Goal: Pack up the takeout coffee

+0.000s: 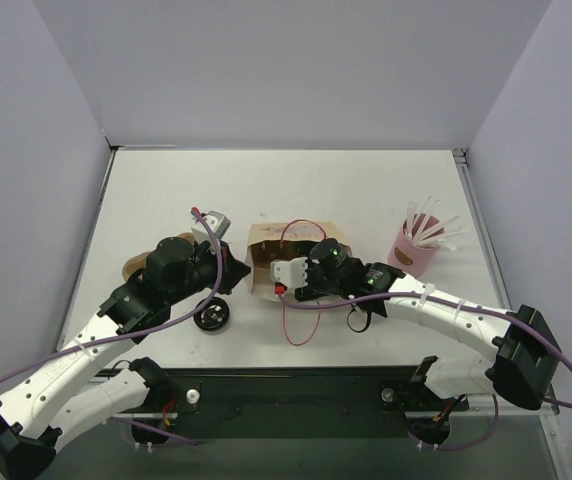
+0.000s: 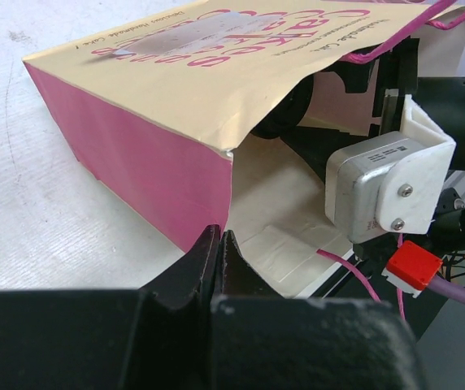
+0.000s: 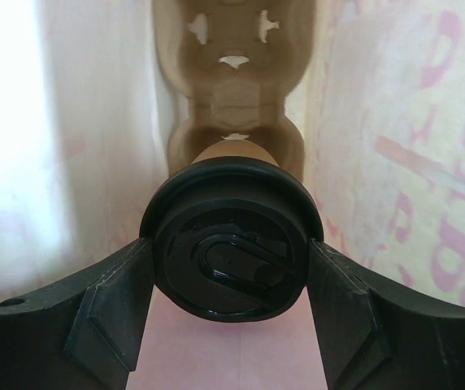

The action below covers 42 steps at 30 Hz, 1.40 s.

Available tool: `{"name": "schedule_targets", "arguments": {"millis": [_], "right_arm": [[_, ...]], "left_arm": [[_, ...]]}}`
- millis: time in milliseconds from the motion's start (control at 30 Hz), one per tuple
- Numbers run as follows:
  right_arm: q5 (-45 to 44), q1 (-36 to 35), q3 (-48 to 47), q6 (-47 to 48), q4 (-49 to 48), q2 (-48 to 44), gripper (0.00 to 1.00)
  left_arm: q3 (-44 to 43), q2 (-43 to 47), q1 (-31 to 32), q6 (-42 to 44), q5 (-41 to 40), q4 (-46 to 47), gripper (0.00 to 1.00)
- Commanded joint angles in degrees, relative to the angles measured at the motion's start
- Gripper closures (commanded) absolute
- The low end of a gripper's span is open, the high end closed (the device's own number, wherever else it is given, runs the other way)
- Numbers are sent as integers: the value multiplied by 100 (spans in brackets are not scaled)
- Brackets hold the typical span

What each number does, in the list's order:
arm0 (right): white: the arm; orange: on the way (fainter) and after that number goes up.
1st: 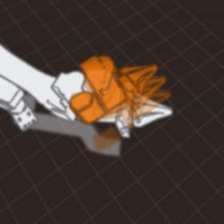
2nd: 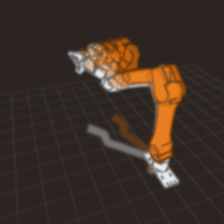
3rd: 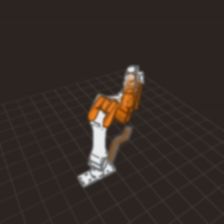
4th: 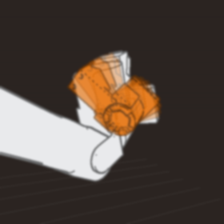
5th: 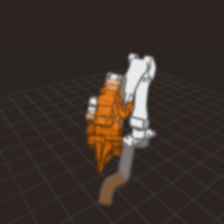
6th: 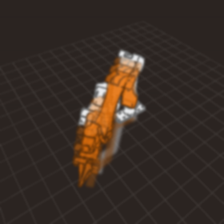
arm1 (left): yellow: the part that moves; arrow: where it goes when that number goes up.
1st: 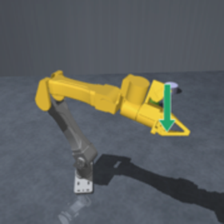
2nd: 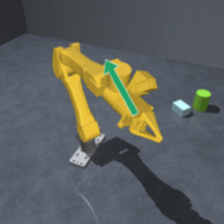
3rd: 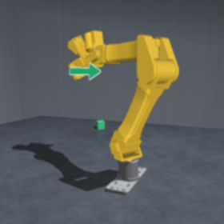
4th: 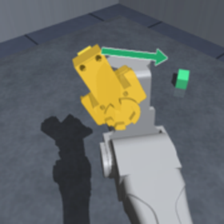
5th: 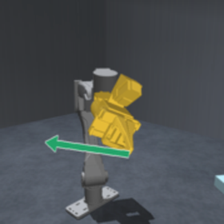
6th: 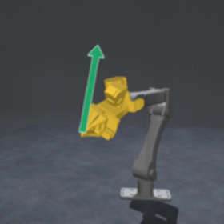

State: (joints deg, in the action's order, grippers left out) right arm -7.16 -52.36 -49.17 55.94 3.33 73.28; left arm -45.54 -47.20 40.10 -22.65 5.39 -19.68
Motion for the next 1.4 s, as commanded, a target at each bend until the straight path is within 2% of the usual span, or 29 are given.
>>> {"name": "schedule_targets", "arguments": {"millis": [0, 500, 733, 1367], "right_arm": [[188, 50, 12, 180, -157, 20, 58], [-163, 121, 285, 426, -904, 187, 58], [-339, 121, 276, 391, -869, 117, 58], [-172, 243, 478, 207, -1299, 389, 58]], "left_arm": [[27, 88, 25, 68, 112, 325, 100], [-8, 150, 24, -46, 120, 298, 100], [19, 194, 25, -55, 103, 237, 100], [45, 220, 25, -116, 156, 228, 100]]}}
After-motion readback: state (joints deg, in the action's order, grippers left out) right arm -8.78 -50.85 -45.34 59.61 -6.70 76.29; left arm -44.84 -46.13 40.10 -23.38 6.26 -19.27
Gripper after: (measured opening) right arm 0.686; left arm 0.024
